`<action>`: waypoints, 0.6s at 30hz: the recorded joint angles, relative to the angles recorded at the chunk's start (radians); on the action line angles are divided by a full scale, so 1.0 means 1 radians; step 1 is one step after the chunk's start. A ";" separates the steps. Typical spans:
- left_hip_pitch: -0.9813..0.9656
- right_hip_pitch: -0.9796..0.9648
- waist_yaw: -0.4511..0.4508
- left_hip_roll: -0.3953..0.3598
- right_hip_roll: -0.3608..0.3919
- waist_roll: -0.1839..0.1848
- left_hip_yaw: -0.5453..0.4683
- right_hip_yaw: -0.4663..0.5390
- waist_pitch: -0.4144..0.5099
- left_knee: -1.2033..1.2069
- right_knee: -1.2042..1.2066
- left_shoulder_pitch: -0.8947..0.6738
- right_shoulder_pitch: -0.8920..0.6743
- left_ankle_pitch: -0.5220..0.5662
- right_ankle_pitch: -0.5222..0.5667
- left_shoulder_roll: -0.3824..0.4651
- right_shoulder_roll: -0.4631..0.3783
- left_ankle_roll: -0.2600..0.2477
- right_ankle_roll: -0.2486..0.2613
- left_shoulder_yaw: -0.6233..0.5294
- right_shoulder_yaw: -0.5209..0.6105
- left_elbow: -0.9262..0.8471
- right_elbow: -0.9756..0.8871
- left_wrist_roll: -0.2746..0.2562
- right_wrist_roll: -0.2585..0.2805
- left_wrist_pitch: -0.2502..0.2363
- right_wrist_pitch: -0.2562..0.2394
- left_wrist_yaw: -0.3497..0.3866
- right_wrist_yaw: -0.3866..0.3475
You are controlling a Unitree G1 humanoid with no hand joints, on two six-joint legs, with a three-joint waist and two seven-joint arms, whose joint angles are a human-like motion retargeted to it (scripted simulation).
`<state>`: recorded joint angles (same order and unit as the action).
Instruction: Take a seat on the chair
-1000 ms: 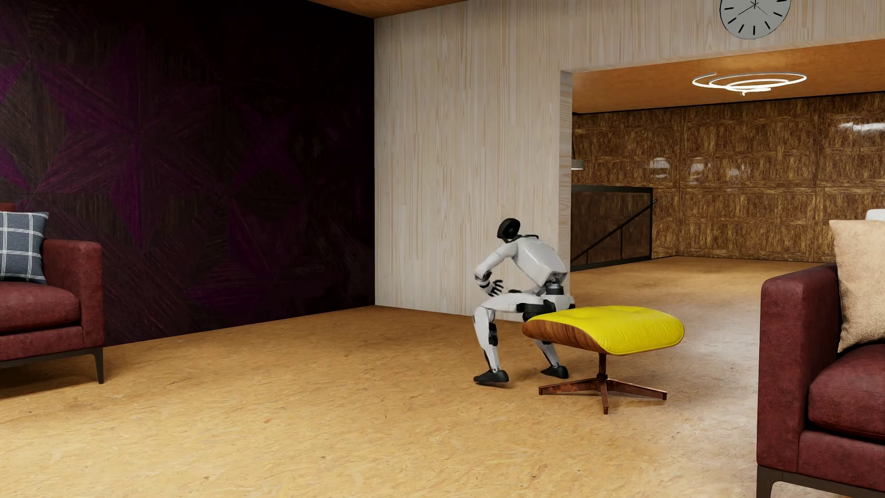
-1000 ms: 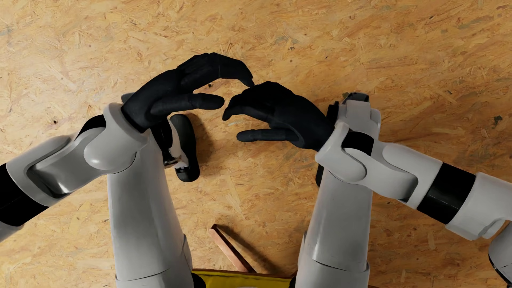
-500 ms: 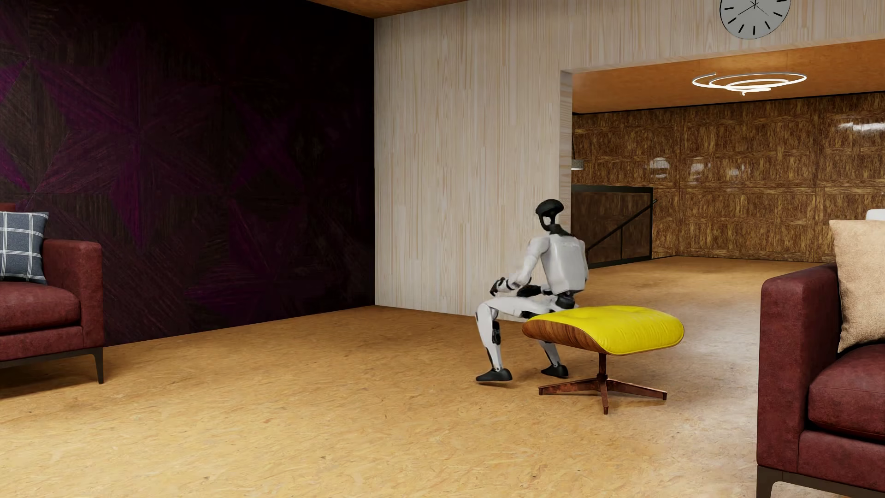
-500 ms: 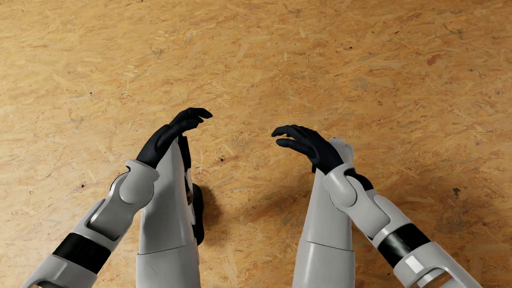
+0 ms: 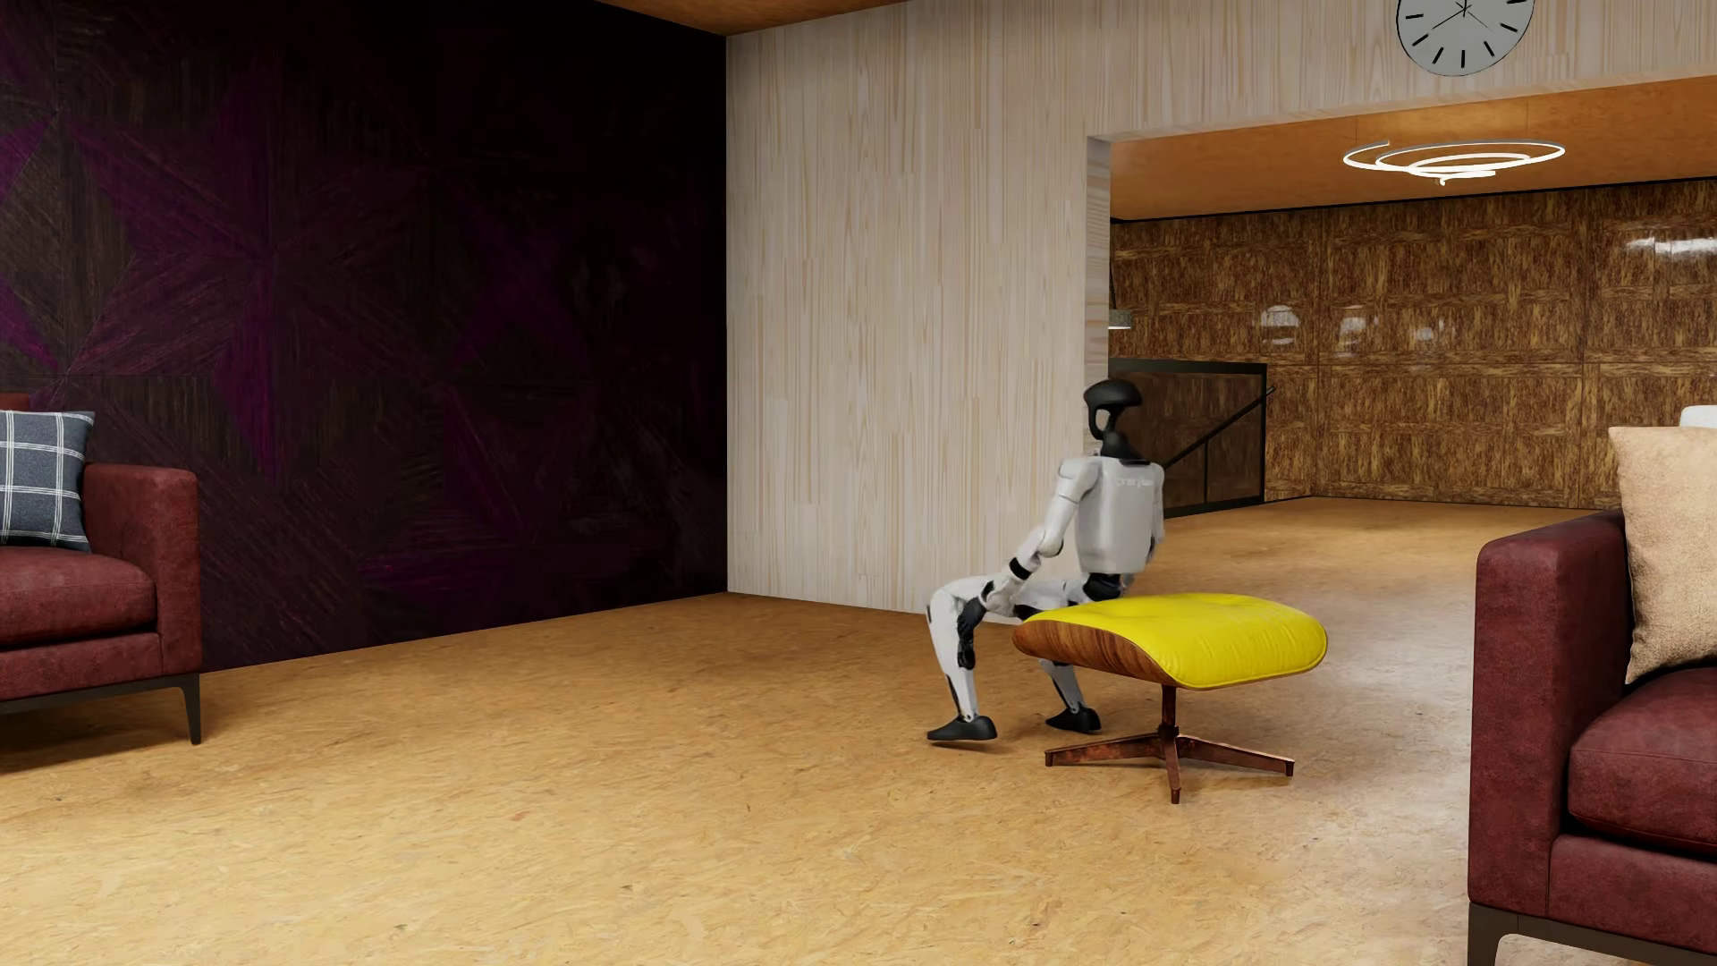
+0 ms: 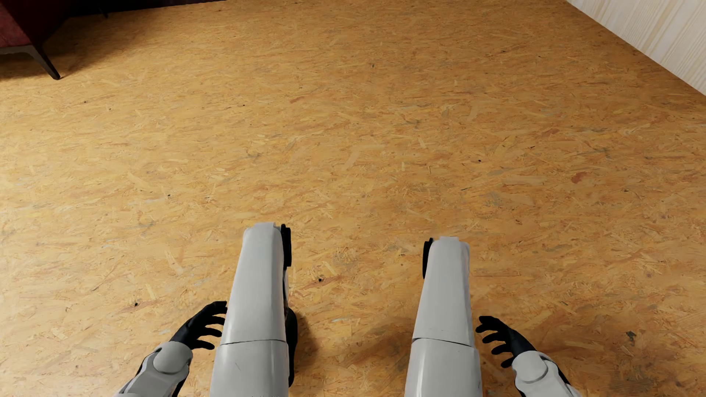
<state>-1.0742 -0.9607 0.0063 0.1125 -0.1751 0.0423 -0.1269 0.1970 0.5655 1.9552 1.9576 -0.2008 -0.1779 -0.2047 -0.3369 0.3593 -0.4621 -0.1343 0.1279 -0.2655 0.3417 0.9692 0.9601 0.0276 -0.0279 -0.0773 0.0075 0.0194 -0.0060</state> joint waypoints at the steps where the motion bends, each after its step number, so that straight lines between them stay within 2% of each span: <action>1: 0.005 0.005 0.002 -0.001 -0.002 0.001 0.002 -0.001 -0.001 -0.002 0.001 0.014 0.021 0.001 0.000 -0.008 -0.001 0.002 0.000 -0.004 0.000 0.079 0.065 0.050 -0.040 0.004 -0.002 -0.054 0.068; 3: 0.014 0.011 0.003 -0.005 -0.009 0.002 0.007 -0.005 -0.011 -0.004 0.000 0.060 0.073 0.001 -0.001 -0.037 0.012 0.003 0.000 -0.007 -0.003 0.202 0.154 0.150 -0.172 -0.006 -0.035 -0.118 0.167; 4: 0.018 0.013 0.004 -0.005 -0.012 0.002 0.008 -0.006 -0.013 -0.006 -0.001 0.088 0.097 0.002 -0.001 -0.052 0.025 0.002 0.000 -0.002 -0.009 0.237 0.184 0.179 -0.205 0.000 -0.033 -0.141 0.192; 6: 0.025 0.015 0.004 -0.007 -0.015 0.002 0.010 -0.007 -0.018 -0.008 0.001 0.155 0.151 0.001 -0.003 -0.077 0.050 0.000 -0.002 0.025 -0.043 0.261 0.206 0.193 -0.199 0.001 -0.027 -0.156 0.189; 8: 0.030 0.013 0.006 -0.010 -0.018 0.002 0.010 -0.005 -0.023 -0.010 0.003 0.211 0.204 0.002 -0.002 -0.093 0.069 -0.003 -0.001 0.047 -0.089 0.236 0.173 0.191 -0.160 -0.007 -0.030 -0.167 0.163; 10: 0.036 0.014 0.007 -0.014 -0.019 0.003 0.010 -0.003 -0.025 -0.012 0.004 0.239 0.236 0.005 -0.001 -0.103 0.074 -0.002 -0.002 0.051 -0.106 0.196 0.114 0.199 -0.138 -0.013 -0.035 -0.194 0.169; 12: 0.044 0.018 0.006 -0.021 -0.022 0.002 0.010 0.000 -0.025 -0.015 0.005 0.241 0.242 0.008 0.000 -0.108 0.066 -0.005 -0.003 0.041 -0.099 0.158 0.058 0.206 -0.150 -0.024 -0.056 -0.213 0.189; 14: 0.051 0.020 0.006 -0.025 -0.019 0.005 0.010 0.001 -0.026 -0.017 0.005 0.222 0.222 0.009 0.002 -0.113 0.056 -0.002 -0.005 0.021 -0.072 0.145 0.030 0.203 -0.169 -0.026 -0.067 -0.202 0.198; 15: 0.052 0.022 0.005 -0.026 -0.016 0.007 0.011 0.001 -0.025 -0.018 0.004 0.207 0.202 0.010 0.003 -0.113 0.055 0.002 -0.007 0.013 -0.056 0.145 0.034 0.202 -0.187 -0.029 -0.071 -0.189 0.181; 18: 0.061 0.027 0.002 -0.030 -0.014 0.009 0.012 0.002 -0.019 -0.019 0.005 0.172 0.157 0.011 0.004 -0.107 0.054 0.005 -0.009 -0.011 -0.037 0.137 0.056 0.188 -0.175 -0.024 -0.061 -0.171 0.152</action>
<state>-1.0135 -0.9342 0.0081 0.0826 -0.1890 0.0515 -0.1149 0.1989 0.5465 1.9361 1.9625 -0.0287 -0.0208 -0.1937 -0.3334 0.2527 -0.4082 -0.1293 0.1188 -0.2764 0.3049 1.1059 1.0163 0.2156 -0.2028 -0.1012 -0.0536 -0.1517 0.1455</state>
